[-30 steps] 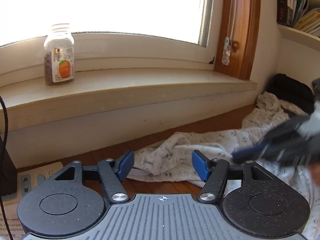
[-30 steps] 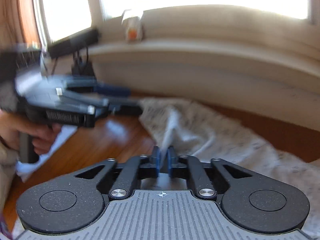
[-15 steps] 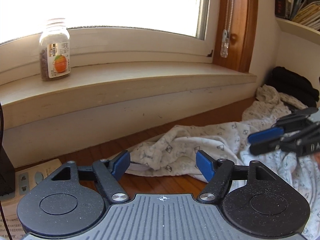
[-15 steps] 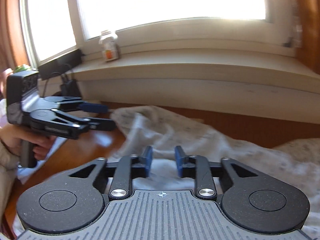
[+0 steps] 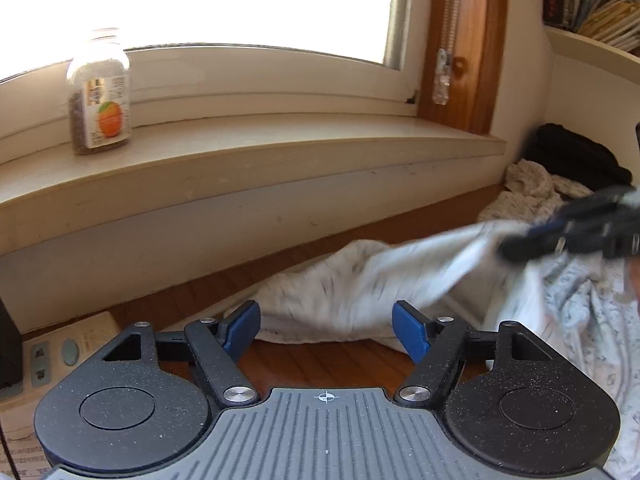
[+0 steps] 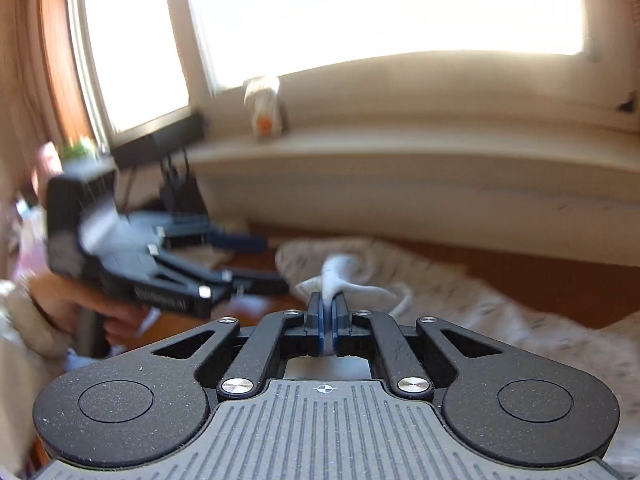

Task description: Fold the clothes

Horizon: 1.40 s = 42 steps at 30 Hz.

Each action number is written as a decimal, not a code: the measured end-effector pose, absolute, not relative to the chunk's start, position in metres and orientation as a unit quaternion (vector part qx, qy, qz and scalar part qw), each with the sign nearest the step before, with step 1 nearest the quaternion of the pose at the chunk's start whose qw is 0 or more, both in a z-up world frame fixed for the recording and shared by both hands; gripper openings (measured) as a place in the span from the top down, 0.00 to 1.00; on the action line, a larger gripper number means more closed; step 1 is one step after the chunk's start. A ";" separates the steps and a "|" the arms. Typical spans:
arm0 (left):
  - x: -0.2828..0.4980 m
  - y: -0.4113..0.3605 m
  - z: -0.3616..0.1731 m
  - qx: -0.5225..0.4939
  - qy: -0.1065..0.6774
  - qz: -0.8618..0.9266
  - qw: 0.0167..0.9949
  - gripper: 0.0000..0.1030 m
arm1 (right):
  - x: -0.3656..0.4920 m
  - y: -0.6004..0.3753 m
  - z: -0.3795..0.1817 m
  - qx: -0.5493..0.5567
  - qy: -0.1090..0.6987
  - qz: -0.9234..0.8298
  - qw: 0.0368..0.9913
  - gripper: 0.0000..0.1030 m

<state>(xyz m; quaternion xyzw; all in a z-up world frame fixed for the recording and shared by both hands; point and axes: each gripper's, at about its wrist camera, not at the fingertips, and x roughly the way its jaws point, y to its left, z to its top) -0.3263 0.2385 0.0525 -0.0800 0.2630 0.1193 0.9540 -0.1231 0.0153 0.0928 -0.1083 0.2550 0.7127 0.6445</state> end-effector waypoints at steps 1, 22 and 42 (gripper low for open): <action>-0.326 0.237 0.052 -0.079 0.264 0.112 0.955 0.26 | -0.115 0.006 0.097 -0.098 0.254 0.711 0.649 0.95; -0.298 0.235 0.055 -0.075 0.261 0.139 0.952 0.75 | -0.081 -0.043 0.077 -0.124 0.237 0.658 0.704 0.59; -0.320 0.211 0.059 -0.082 0.287 0.123 0.947 0.92 | -0.175 -0.064 0.078 -0.192 0.192 0.724 0.635 0.45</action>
